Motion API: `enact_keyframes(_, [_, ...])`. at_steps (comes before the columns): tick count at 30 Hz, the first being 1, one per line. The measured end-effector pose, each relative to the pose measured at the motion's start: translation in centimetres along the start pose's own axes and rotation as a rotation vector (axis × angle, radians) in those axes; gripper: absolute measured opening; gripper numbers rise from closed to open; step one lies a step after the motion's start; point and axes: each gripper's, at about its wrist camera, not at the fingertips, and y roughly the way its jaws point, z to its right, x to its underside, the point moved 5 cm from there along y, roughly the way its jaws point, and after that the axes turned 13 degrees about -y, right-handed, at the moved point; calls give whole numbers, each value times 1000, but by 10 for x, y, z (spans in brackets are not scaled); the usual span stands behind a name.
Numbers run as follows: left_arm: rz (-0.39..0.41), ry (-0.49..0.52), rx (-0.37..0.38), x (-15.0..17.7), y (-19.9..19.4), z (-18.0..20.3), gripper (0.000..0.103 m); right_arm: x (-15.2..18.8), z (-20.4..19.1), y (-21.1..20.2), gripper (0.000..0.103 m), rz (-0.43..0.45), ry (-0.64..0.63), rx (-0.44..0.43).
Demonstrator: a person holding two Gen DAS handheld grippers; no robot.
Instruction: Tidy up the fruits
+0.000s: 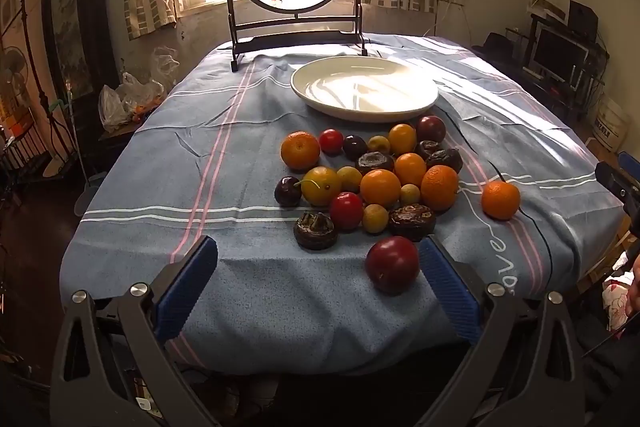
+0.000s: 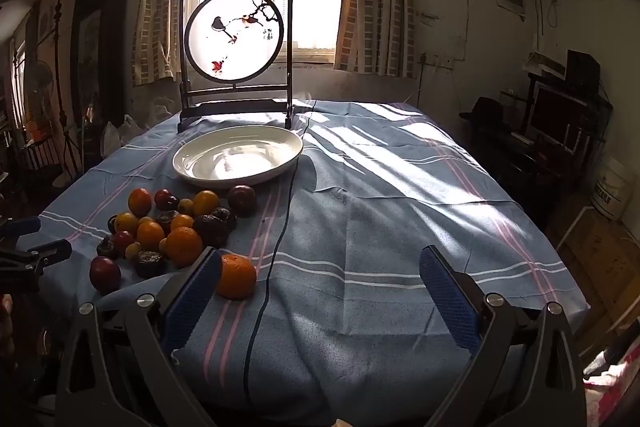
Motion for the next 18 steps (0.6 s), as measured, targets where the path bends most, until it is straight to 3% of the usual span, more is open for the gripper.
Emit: enact_keyframes(18, [7,-3,0,0,-3,1,98,1,-3,0,99,2,1,0])
